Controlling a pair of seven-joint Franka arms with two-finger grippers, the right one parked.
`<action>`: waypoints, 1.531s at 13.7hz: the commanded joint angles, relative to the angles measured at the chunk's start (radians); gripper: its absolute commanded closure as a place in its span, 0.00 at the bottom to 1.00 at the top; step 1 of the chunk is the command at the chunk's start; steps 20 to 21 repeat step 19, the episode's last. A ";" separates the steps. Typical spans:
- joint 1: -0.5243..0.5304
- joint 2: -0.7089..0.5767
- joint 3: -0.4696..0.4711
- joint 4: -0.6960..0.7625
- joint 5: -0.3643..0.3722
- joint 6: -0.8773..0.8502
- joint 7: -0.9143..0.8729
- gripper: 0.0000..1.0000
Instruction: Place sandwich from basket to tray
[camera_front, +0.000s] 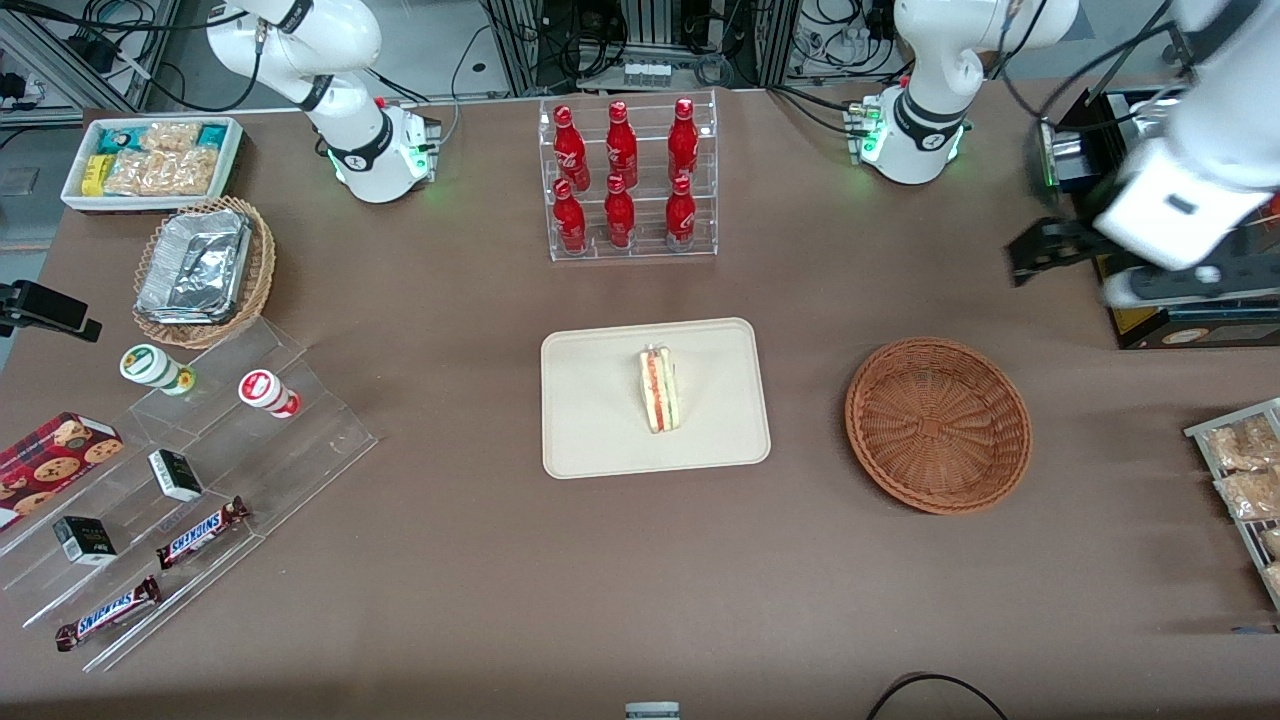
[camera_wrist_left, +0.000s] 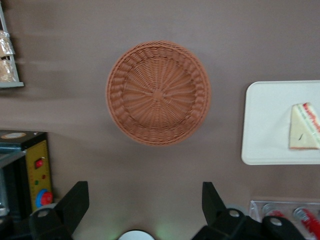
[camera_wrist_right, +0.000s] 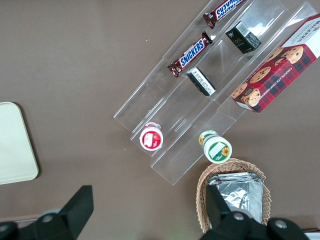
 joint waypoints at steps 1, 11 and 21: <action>0.073 -0.062 -0.011 -0.087 -0.014 0.023 0.132 0.00; -0.001 0.003 0.029 -0.026 -0.003 0.084 0.172 0.00; 0.005 0.061 0.031 0.061 -0.001 0.070 0.180 0.00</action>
